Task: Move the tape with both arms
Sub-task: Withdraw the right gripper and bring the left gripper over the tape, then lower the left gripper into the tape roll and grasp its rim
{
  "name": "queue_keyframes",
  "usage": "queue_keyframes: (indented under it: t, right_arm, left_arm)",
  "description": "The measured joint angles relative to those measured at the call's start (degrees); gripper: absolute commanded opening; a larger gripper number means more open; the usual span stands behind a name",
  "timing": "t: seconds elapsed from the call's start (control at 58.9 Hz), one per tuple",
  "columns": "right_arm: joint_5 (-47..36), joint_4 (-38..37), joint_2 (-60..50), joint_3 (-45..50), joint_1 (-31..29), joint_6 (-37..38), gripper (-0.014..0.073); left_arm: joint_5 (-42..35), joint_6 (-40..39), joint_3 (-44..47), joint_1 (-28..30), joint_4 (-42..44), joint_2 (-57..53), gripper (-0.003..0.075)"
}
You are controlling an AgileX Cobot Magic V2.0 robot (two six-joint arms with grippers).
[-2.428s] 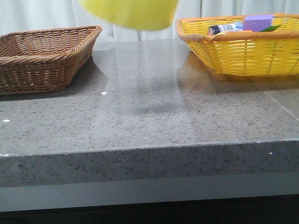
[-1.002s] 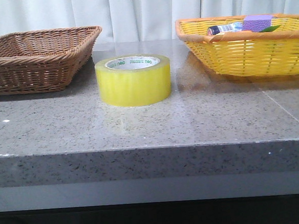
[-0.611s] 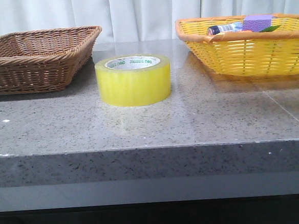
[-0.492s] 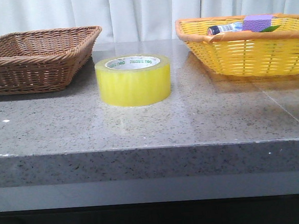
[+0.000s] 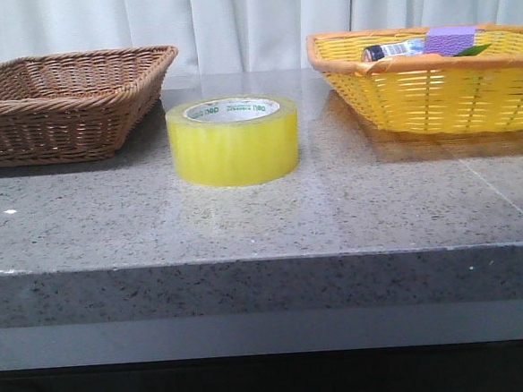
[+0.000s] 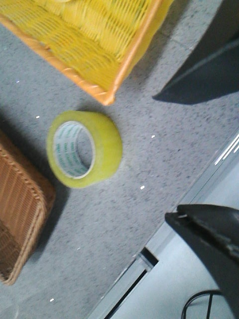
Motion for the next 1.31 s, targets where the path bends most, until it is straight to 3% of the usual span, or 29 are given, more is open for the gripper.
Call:
queue_keyframes:
  t: [0.34, 0.645, 0.815, 1.053, 1.307]
  right_arm:
    - [0.44, -2.35, -0.66, 0.39, 0.00, 0.00, 0.0466]
    - [0.44, -2.48, -0.66, 0.39, 0.00, 0.13, 0.0466]
    - [0.44, -2.48, -0.66, 0.39, 0.00, 0.13, 0.0466]
    - [0.44, -2.52, -0.66, 0.39, 0.00, 0.13, 0.0466]
    - [0.44, -2.52, -0.66, 0.39, 0.00, 0.13, 0.0466]
  left_arm:
    - [-2.44, 2.14, -2.36, -0.11, -0.62, 3.25, 0.0524]
    - [4.80, 18.56, -16.10, -6.87, -0.62, 21.25, 0.0524]
    - [13.31, 27.91, -25.44, -9.52, -0.70, 33.49, 0.0524]
    - [24.13, 34.56, -37.98, -9.76, -0.70, 49.39, 0.0519]
    - [28.83, 38.62, -45.73, -9.76, -0.22, 61.23, 0.0438]
